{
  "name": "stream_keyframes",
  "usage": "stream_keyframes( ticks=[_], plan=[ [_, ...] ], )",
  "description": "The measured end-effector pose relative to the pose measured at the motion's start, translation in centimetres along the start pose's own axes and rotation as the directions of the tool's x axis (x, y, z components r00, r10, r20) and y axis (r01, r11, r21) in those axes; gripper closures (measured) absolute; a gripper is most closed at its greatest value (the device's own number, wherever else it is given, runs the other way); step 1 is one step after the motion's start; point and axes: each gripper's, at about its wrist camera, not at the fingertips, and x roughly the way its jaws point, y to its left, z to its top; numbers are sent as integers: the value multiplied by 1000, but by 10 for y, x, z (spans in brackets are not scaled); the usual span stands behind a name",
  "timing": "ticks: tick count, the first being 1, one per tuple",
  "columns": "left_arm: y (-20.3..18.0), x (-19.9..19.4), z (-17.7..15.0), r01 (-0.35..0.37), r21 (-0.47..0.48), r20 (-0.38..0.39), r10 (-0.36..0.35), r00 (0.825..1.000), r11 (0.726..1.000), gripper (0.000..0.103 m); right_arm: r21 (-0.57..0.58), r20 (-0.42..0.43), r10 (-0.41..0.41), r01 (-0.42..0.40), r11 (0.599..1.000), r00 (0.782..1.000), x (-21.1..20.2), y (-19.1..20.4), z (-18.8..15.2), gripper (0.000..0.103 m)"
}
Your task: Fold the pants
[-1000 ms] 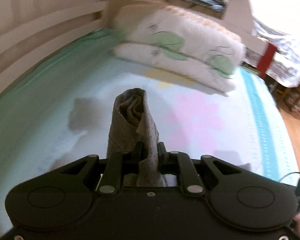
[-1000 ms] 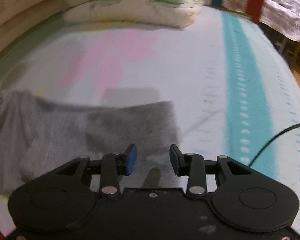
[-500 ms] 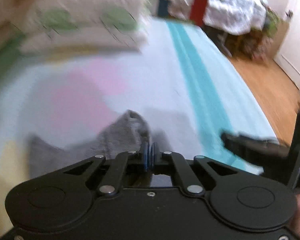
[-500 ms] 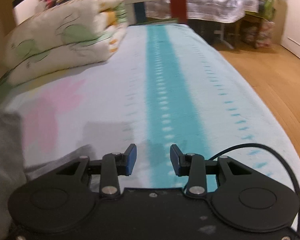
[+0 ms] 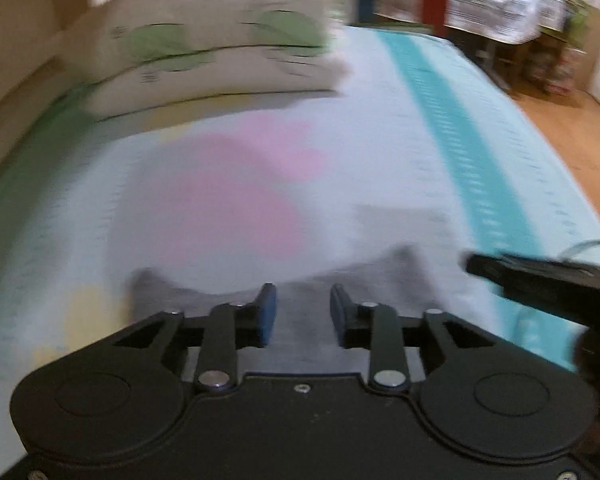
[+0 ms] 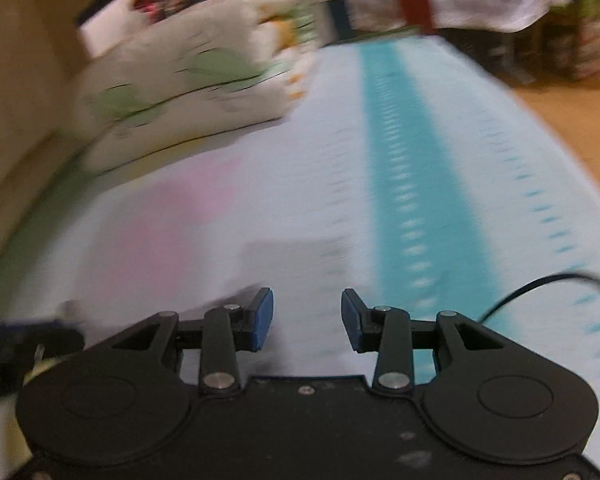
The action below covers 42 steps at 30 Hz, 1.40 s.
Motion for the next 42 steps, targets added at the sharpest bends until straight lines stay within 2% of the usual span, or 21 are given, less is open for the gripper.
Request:
stream_keyframes(
  ticks=[2, 4, 8, 9, 13, 18, 20, 22, 23, 24, 28, 33, 34, 36, 38, 40, 42],
  plan=[
    [27, 5, -3, -62, -27, -6, 62, 998, 998, 61, 24, -53, 105, -104, 994, 993, 6, 4, -1, 58],
    [51, 12, -8, -97, -61, -26, 95, 995, 993, 61, 36, -99, 148, -146, 989, 984, 13, 9, -2, 57],
    [92, 24, -20, -137, -112, -83, 128, 988, 984, 56, -79, -100, 59, -67, 995, 993, 22, 27, -5, 54],
    [99, 29, -23, -135, -118, -101, 124, 987, 984, 53, -99, -113, 55, -66, 993, 992, 27, 31, -6, 53],
    [115, 46, -41, -100, -145, -162, 77, 984, 984, 52, -129, -177, 55, -79, 989, 983, 47, 40, -6, 53],
    [129, 65, -53, -78, -188, -196, 40, 980, 979, 52, -241, -221, 7, -62, 969, 975, 71, 52, -12, 51],
    [134, 72, -57, -71, -206, -201, 29, 979, 976, 52, -241, -233, 12, -70, 968, 972, 75, 49, -13, 50],
    [137, 75, -60, -70, -220, -218, 21, 976, 973, 52, -199, -244, 50, -101, 975, 969, 71, 44, -14, 48],
    [137, 76, -60, -63, -222, -220, 13, 976, 973, 52, -188, -248, 74, -123, 974, 966, 69, 43, -15, 52],
    [137, 75, -59, -55, -223, -214, 6, 977, 973, 52, -186, -254, 99, -149, 971, 962, 68, 43, -16, 64],
    [132, 70, -52, -65, -204, -159, 33, 987, 977, 51, -291, -184, 42, -96, 952, 982, 54, 55, -23, 91],
    [134, 68, -52, -65, -215, -146, 34, 989, 974, 49, -280, -74, 62, -80, 957, 995, 24, 55, -25, 95],
    [135, 70, -52, -62, -219, -147, 29, 989, 974, 49, -278, -52, 44, -57, 959, 998, 20, 55, -24, 101],
    [135, 71, -51, -60, -222, -148, 27, 989, 973, 49, -277, -26, 0, -7, 961, 1000, 18, 52, -23, 102],
    [134, 73, -49, -50, -220, -150, 17, 989, 974, 47, -268, -39, -60, 47, 962, 997, 25, 46, -22, 102],
    [133, 77, -43, -41, -216, -155, 7, 988, 976, 47, -262, -69, -85, 64, 963, 994, 32, 45, -24, 102],
    [131, 84, -35, -34, -221, -155, -1, 988, 975, 46, -330, -36, -97, 80, 940, 995, 29, 55, -28, 102]
  ],
)
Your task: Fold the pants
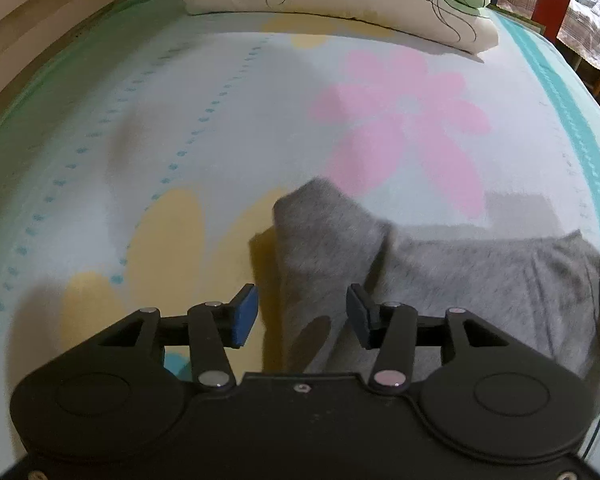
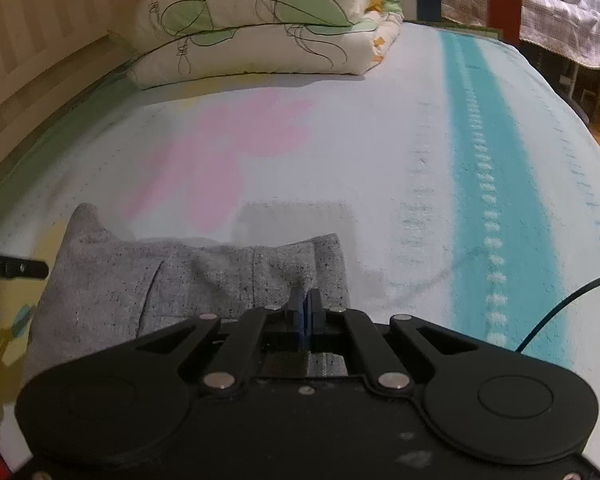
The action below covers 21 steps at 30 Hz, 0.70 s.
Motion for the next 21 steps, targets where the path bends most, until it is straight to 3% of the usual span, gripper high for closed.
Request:
stream_keyframes(
  ticks=[5, 8, 12, 15, 16, 19, 21],
  plan=[
    [-5, 37, 29, 22, -65, -48, -25, 999, 998, 42, -89, -57, -61, 56, 994, 996, 12, 15, -8, 102],
    [3, 65, 41, -35, -103, -66, 28, 997, 994, 44, -92, -86, -73, 65, 994, 994, 16, 15, -9, 102],
    [7, 85, 39, -106, -43, -37, 104, 994, 993, 43, -109, -116, -99, 86, 990, 988, 25, 15, -14, 102],
    [7, 87, 36, -115, -21, -10, 115, 993, 993, 43, -147, -151, -183, 161, 976, 972, 35, 15, -23, 103],
    [7, 85, 37, -111, -22, -11, 111, 994, 994, 45, -129, -153, -176, 157, 979, 972, 36, 12, -24, 103],
    [17, 59, 44, -61, -84, 10, 62, 998, 995, 49, -54, -107, -141, 136, 989, 984, 23, 3, -17, 102],
    [24, 37, 47, -62, -117, 36, 67, 997, 991, 49, -15, -23, -157, 157, 988, 987, 6, 1, -9, 99]
  ],
)
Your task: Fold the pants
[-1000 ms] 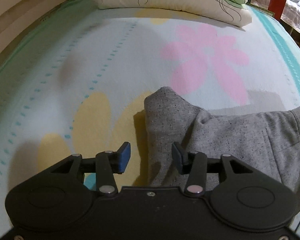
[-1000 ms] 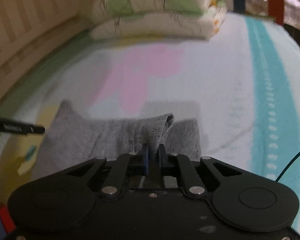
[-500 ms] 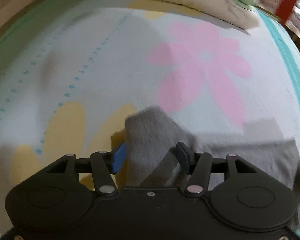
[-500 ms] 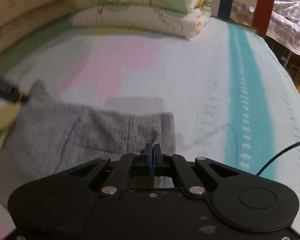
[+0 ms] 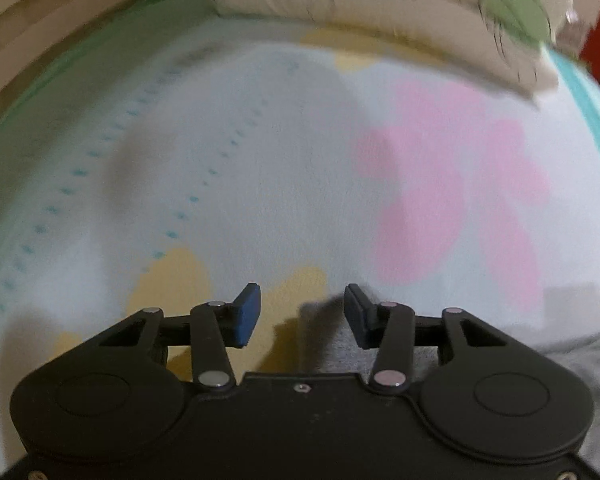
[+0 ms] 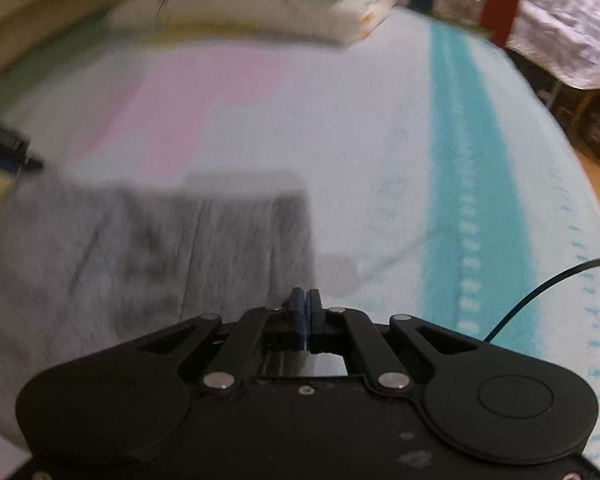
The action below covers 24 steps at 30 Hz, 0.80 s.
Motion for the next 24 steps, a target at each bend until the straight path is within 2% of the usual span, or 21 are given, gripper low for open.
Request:
stream_keyframes(
  ticks=[2, 4, 7, 10, 12, 13, 15, 16, 17, 20, 24],
  plan=[
    [4, -20, -4, -23, 8, 16, 23, 1000, 1000, 47, 19, 81, -7, 5, 1000, 997, -18, 1, 7, 88],
    [1, -33, -17, -26, 58, 15, 26, 1000, 998, 46, 45, 123, 56, -62, 997, 991, -31, 4, 15, 73],
    [-9, -38, -42, 19, 101, -28, -16, 999, 995, 46, 42, 116, 211, -217, 975, 971, -36, 19, 22, 72],
    [-27, -33, -64, 104, 100, -90, -95, 991, 989, 46, -26, 69, 306, -305, 952, 950, -28, 41, 18, 74],
    [-44, -24, -74, 138, 115, -134, -123, 983, 984, 46, -102, 7, 280, -278, 955, 960, -15, 54, 11, 75],
    [-53, -19, -78, 131, 140, -146, -110, 983, 982, 46, -115, -36, 249, -251, 961, 968, -5, 55, 7, 77],
    [-71, -7, -88, 74, 209, -134, -46, 990, 975, 46, -131, -102, 185, -198, 971, 977, 13, 51, -2, 89],
    [-77, -4, -93, 51, 248, -115, -23, 993, 967, 46, -142, -85, 182, -193, 971, 980, 12, 47, -5, 95],
    [-84, -4, -97, 24, 284, -80, -1, 997, 959, 46, -146, -91, 178, -190, 971, 980, 11, 47, -5, 95],
    [-92, -9, -100, -2, 335, -47, 19, 999, 942, 46, -186, -84, 156, -169, 968, 984, 10, 52, -8, 95],
    [-80, -21, -100, 9, 291, -42, 4, 999, 957, 43, -212, -57, 155, -163, 963, 986, 3, 55, -10, 92]
  ],
)
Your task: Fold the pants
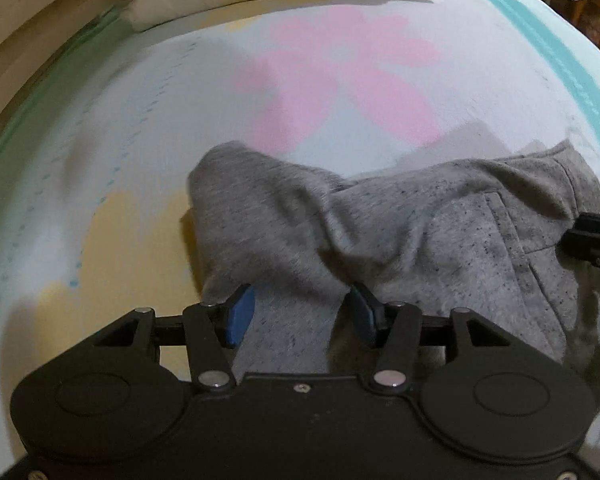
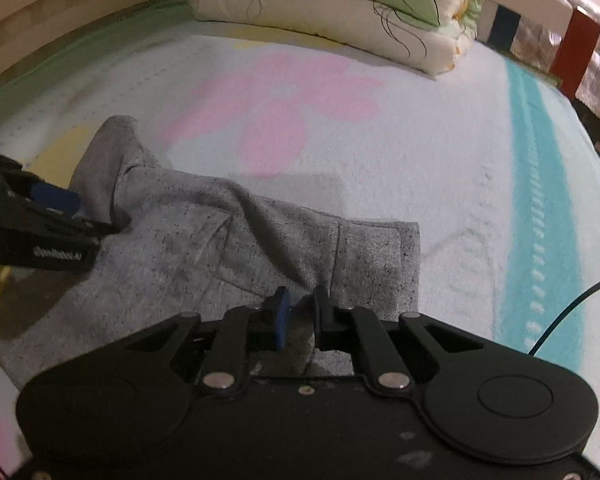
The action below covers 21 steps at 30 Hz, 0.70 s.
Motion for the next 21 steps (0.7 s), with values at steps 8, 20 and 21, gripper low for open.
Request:
stream_keyframes(
  ticks=[8, 20, 21],
  plan=[
    [30, -28, -13, -10, -103, 25, 13, 1000, 995, 30, 154, 103, -37, 21, 988, 994, -36, -41, -7, 60],
    [54, -17, -18, 38, -175, -66, -50, 997, 984, 26, 364, 44, -13, -4, 931, 999, -28, -90, -13, 54],
    [55, -14, -19, 44, -182, -76, -59, 995, 982, 25, 363, 31, 5, -16, 932, 1000, -26, -88, -13, 54]
  ],
)
